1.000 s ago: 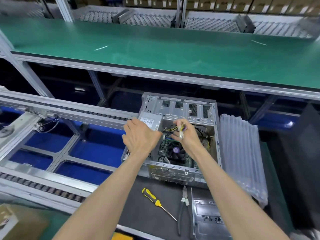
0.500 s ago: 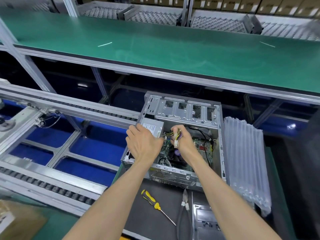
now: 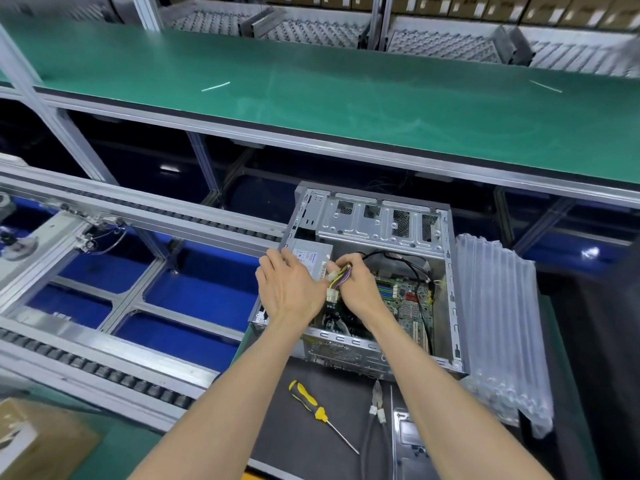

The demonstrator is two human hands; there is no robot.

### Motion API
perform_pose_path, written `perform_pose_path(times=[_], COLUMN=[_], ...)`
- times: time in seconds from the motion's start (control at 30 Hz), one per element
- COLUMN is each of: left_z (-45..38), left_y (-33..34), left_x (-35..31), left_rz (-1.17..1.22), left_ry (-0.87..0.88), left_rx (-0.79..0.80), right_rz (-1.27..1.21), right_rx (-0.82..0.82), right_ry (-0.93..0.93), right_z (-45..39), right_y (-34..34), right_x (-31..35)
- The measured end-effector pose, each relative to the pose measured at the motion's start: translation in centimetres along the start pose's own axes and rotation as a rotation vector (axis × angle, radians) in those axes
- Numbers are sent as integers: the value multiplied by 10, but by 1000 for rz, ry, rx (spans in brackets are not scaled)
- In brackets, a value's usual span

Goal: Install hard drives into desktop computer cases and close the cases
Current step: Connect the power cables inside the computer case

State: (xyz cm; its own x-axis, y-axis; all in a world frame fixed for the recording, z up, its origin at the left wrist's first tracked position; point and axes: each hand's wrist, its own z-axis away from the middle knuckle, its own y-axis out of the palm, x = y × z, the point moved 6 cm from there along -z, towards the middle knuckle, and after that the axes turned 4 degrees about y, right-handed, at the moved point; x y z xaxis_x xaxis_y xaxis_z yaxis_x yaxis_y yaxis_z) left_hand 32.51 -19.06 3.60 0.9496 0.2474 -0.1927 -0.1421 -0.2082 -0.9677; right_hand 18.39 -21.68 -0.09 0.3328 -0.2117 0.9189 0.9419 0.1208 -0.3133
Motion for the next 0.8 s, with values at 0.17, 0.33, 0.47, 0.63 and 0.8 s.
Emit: perform_pose_path(times=[0.17, 0.33, 0.47, 0.63, 0.8], left_z=[-7, -21, -23, -22, -25], left_y=[0, 14, 19, 25, 28], left_x=[28, 63, 67, 70, 70], left_rz=[352, 984, 1217, 1317, 1349], left_ry=[5, -387, -446, -508, -509], left_rx=[103, 364, 429, 450, 467], right_rz=[26, -215, -318, -292, -340], right_rx=[6, 112, 236, 204, 180], right_ry=[37, 214, 247, 156, 133], right_z=[-4, -4, 0, -6, -13], right_y=[4, 13, 22, 23, 24], right_x=[3, -3, -6, -3, -4])
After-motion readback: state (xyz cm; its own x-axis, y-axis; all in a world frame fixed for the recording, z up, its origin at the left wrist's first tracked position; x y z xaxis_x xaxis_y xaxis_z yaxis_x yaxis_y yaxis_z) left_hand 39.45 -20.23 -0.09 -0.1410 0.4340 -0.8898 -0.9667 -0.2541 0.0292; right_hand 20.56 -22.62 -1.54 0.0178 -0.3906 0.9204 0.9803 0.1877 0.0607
